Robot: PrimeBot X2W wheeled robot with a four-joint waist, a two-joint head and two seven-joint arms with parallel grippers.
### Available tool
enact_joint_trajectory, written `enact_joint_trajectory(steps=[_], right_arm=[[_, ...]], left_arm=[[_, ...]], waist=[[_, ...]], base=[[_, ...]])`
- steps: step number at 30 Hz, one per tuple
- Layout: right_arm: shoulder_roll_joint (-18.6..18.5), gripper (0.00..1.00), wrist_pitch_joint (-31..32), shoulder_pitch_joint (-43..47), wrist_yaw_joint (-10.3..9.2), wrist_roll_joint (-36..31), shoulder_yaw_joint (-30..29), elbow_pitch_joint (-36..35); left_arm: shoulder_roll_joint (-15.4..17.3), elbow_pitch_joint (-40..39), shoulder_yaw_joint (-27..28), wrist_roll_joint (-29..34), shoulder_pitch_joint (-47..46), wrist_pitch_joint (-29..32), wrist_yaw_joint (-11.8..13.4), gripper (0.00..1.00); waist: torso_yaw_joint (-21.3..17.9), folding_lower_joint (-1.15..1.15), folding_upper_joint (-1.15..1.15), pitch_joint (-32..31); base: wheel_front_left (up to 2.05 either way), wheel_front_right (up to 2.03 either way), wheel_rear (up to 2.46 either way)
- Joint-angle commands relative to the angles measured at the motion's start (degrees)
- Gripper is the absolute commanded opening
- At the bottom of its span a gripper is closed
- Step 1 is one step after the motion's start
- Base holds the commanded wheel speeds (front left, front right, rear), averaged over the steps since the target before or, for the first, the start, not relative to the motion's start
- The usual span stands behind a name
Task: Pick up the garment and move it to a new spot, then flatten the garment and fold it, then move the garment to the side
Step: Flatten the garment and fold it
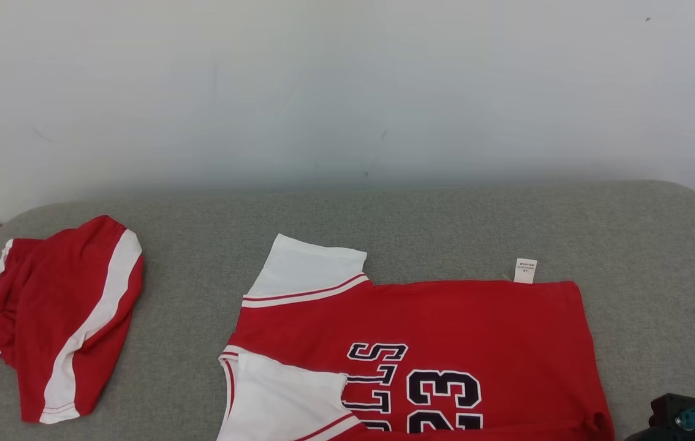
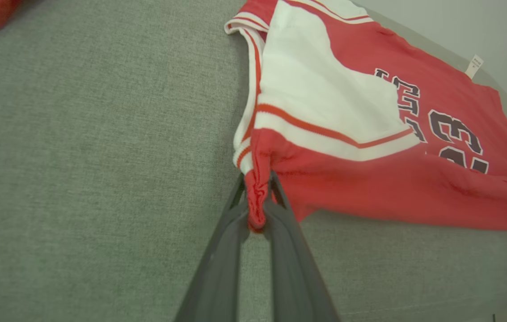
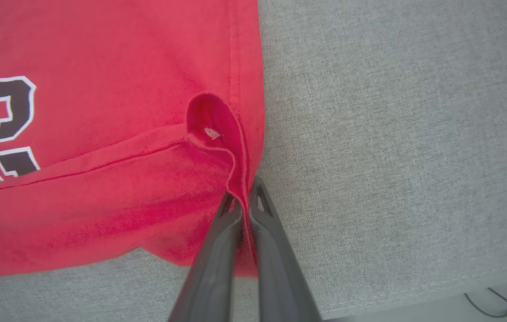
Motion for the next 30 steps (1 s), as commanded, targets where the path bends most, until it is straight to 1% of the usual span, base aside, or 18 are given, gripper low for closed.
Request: enact_joint_trajectory(steps=[1, 2, 3, 6, 9, 11, 13, 15, 16, 19, 21, 23, 24, 26, 27, 28, 30], right_arm=[[-0.03, 0.14, -0.1, 0.87, -0.15, 0.66, 0.21, -0.25], [-0.02, 0.96, 0.16, 1.21, -0.15, 1.23, 0.51, -0.17], [-0.02, 1.0, 0.23, 1.41, -0.15, 1.47, 0.82, -0.29], [-0.01, 1.0, 0.26, 1.54, -0.15, 2.03, 2.05, -1.31], [-0.02, 1.0, 0.6, 1.05, -0.15, 1.05, 2.86, -3.28], [-0.22, 1.0, 1.43, 0.6, -0.14, 1.66, 3.85, -5.02], [-0.57, 1.0, 2.81, 0.13, -0.14, 3.28, 4.55, -7.34], [-1.71, 1.0, 4.02, -0.53, -0.14, 4.33, 5.69, -9.98], [-3.25, 1.0, 4.63, -1.96, -0.15, 3.58, 6.14, -12.31], [-4.4, 1.0, 4.91, -5.94, -0.14, 2.32, 6.82, -13.96], [-4.83, 1.0, 5.28, -9.83, -0.14, 1.54, 7.87, -13.4], [-5.41, 1.0, 4.61, -14.36, -0.14, 0.93, 8.93, -11.7], [-5.76, 1.0, 4.14, -16.63, -0.14, 0.51, 9.46, -10.66], [-6.06, 1.0, 2.61, -21.67, -0.14, 0.66, 11.55, -8.4], [-6.13, 1.0, 1.17, -25.92, -0.14, 0.58, 13.37, -5.15], [-6.43, 1.0, -0.56, -30.66, -0.14, 1.1, 15.24, -2.2], [-6.31, 1.0, -2.82, -34.37, -0.15, 1.48, 16.25, 0.83]], left_arm=[[0.53, -0.17, -0.04, 0.8, 0.48, -0.41, 0.27, 0.13], [0.69, 0.07, -0.22, 1.24, 0.44, -0.6, 0.45, 1.0], [0.91, 0.43, -0.25, 1.87, 0.16, -0.92, 0.87, 1.0], [1.02, 1.25, -0.33, 2.46, -1.07, -0.99, 1.8, 1.0], [1.98, 1.3, -0.11, 3.47, -1.88, -0.45, 2.81, 1.0], [2.82, 0.58, 0.05, 4.15, -3.11, -0.25, 2.99, 1.0], [3.69, -0.38, 0.25, 4.67, -5.5, 0.13, 2.35, 1.0], [5.41, -0.71, 0.23, 5.73, -9.02, 0.95, 1.5, 1.0], [5.08, -1.97, -0.96, 7.2, -13.8, 2.68, 1.49, 1.0], [5.47, -1.28, -2.51, 9.54, -20.58, 6.16, 1.42, 1.0], [4.76, 0.62, -2.96, 9.53, -25.43, 8.05, 0.72, 1.0], [4.08, 3.15, -3.58, 9.92, -30.82, 9.24, -0.74, 1.0], [4.02, 4.74, -4.21, 10.41, -33.35, 9.93, -1.86, 1.0], [3.91, 8.37, -4.98, 11.33, -38.44, 10.74, -3.25, 1.0], [3.54, 12.73, -5.9, 12.47, -42.82, 11.24, -4.34, 1.0], [3.19, 16.61, -6.03, 12.95, -47.53, 11.59, -4.87, 1.0], [2.52, 20.49, -6.03, 13.18, -51.45, 11.41, -5.47, 1.0]], waist=[[0.05, 0.0, 0.0, -0.03], [0.01, 0.0, 0.0, -0.06], [-0.07, 0.0, 0.0, -0.09], [-0.47, 0.0, 0.0, -0.21], [-0.79, 0.0, 0.0, -0.26], [-0.74, 0.0, 0.0, -0.09], [-0.35, 0.0, 0.0, 0.26], [0.04, 0.0, 0.0, 0.72], [0.27, 0.0, 0.0, 1.37], [-0.22, 0.0, 0.0, 2.75], [-1.09, 0.0, 0.0, 4.54], [-1.92, 0.0, 0.0, 6.85], [-2.3, 0.0, 0.0, 8.18], [-3.26, 0.0, 0.0, 11.16], [-4.39, 0.0, 0.0, 13.59], [-5.68, 0.0, 0.0, 16.49], [-6.69, 0.0, 0.0, 19.02]], base=[[0.0, 0.0, 0.0], [0.0, 0.0, 0.0], [0.0, 0.0, 0.0], [0.0, 0.0, 0.0], [0.0, 0.0, 0.0], [0.0, 0.0, 0.0], [0.0, 0.0, 0.0], [0.0, 0.0, 0.0], [0.0, 0.0, 0.0], [0.0, 0.0, 0.0], [0.0, 0.0, 0.0], [0.0, 0.0, 0.0], [0.0, 0.0, 0.0], [0.0, 0.0, 0.0], [0.0, 0.0, 0.0], [0.0, 0.0, 0.0], [0.0, 0.0, 0.0]])
